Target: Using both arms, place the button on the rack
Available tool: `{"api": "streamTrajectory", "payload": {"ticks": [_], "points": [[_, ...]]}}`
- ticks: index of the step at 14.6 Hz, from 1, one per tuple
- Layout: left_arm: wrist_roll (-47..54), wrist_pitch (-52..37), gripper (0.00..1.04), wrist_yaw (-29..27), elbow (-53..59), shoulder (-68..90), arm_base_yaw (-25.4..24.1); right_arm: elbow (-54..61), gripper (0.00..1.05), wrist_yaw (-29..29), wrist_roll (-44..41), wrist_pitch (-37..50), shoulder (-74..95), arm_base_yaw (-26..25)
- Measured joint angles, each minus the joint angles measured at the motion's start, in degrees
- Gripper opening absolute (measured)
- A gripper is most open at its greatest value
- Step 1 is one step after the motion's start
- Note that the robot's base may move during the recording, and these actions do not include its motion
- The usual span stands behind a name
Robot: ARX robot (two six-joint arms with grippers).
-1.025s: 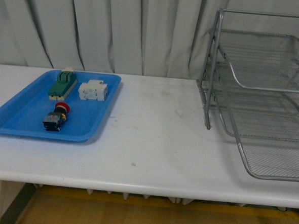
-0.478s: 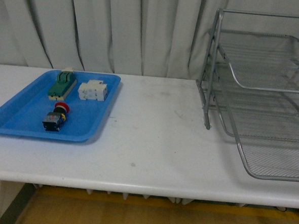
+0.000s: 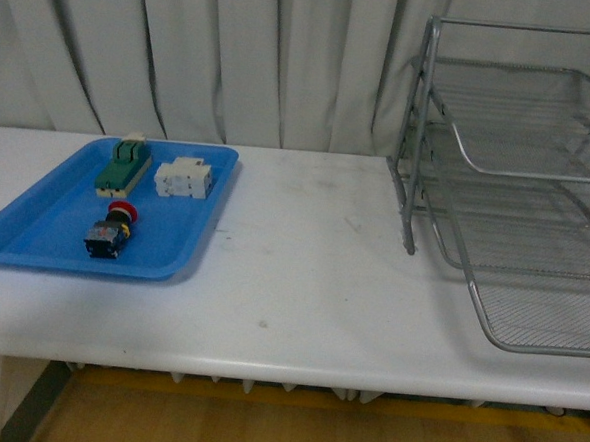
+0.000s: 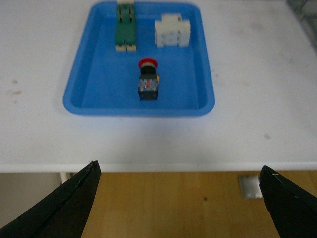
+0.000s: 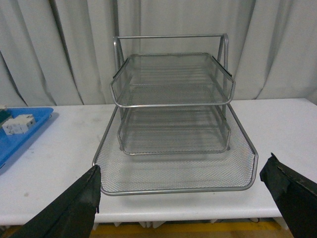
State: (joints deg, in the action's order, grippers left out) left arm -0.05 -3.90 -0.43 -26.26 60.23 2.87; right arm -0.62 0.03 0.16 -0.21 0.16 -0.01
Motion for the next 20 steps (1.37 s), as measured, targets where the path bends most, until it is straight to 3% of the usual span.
{"api": "streamTrajectory", "payload": {"ticks": [3, 8, 13, 20], "points": [[1.6, 0.4, 0.98, 4.4, -17.6, 27.6, -2.1, 0.0, 0.98, 0.0, 0.0, 0.0, 0.0, 0.0], [0.3, 10.5, 0.98, 8.4, -44.7, 55.1, -3.8, 0.0, 0.98, 0.0, 0.0, 0.0, 0.0, 0.0], [1.8, 17.6, 0.98, 8.3, -61.0, 69.7, -4.2, 0.0, 0.98, 0.0, 0.0, 0.0, 0.0, 0.0], [4.6, 19.9, 0.98, 6.6, -73.6, 81.0, -5.5, 0.0, 0.98, 0.0, 0.0, 0.0, 0.0, 0.0]]}}
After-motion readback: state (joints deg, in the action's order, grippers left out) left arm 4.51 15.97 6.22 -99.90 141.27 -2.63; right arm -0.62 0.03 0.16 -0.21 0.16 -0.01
